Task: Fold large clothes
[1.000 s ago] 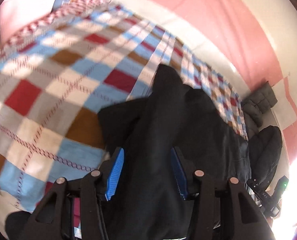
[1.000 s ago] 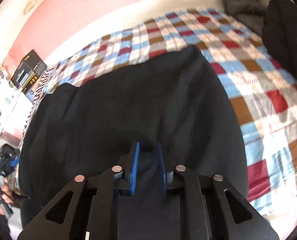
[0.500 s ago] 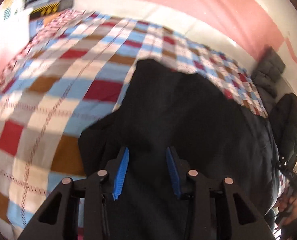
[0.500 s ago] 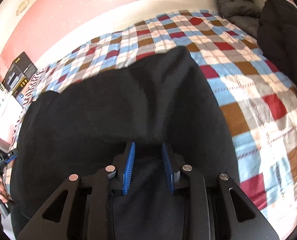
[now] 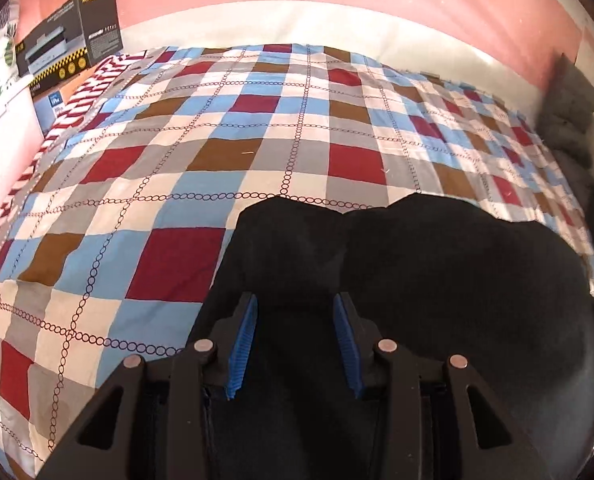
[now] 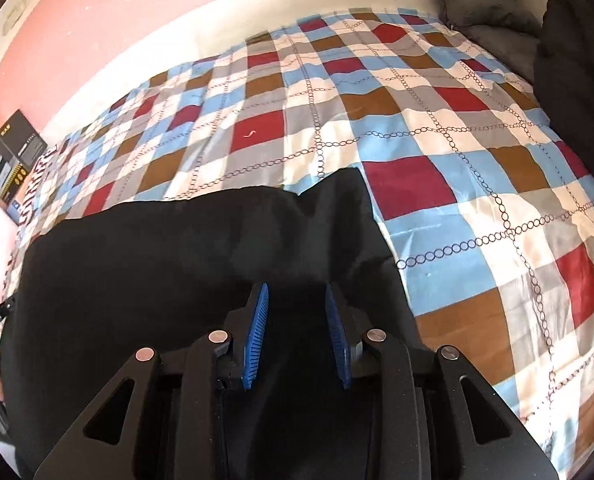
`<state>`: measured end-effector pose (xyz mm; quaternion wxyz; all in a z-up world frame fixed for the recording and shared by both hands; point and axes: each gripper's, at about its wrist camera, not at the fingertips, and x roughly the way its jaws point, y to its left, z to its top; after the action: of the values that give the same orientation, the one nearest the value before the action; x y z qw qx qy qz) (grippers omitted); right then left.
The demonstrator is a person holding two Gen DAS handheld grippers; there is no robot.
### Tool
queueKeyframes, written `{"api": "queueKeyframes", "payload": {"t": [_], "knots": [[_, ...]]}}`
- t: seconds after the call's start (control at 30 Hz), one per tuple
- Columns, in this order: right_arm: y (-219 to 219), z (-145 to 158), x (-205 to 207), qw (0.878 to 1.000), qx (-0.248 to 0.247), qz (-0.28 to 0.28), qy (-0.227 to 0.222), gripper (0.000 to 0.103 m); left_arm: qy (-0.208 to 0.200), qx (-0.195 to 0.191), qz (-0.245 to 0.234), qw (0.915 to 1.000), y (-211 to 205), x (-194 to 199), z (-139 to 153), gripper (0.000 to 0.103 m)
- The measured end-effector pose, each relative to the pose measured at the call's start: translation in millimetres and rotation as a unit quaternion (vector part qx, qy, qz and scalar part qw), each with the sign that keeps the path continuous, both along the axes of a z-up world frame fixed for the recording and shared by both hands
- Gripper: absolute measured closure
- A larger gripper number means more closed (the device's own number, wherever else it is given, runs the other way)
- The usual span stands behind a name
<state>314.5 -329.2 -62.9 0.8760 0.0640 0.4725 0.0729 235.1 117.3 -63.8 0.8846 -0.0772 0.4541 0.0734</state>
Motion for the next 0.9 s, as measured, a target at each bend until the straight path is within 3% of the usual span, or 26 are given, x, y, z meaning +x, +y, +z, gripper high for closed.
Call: {"api": "queueKeyframes", "payload": {"t": [0.17, 0.33, 0.67, 0.8, 0.9], "knots": [[3.3, 7.2, -0.2, 1.0, -0.02, 0.0, 0.005, 0.07, 0.007, 0.02, -0.002, 0.9998, -4.1, -1.2, 6.0, 0.061], [-0.6, 31.1, -32.3, 1.0, -0.007, 0.013, -0.017, 0.048, -0.002, 0.018, -0.003, 0.9998, -4.1, -26.6, 23.4, 0.061], [-22.4, 42.6, -96.2, 0.999, 0.007, 0.028, -0.02, 0.04, -0.011, 0.04, -0.004, 0.9991, -6.6, -86.8, 44.3, 0.061], [-29.5, 40.3, -111.4, 1.0, 0.01, 0.022, -0.014, 0.039, -0.018, 0.028, -0.003, 0.9994, -5.5, -106.2, 48.1, 0.056], [-33.7, 38.8, -120.7, 1.0, 0.016, 0.018, -0.014, 0.036, -0.024, -0.002, 0.004, 0.9997, 4.3, -122.9, 47.0, 0.051]]}}
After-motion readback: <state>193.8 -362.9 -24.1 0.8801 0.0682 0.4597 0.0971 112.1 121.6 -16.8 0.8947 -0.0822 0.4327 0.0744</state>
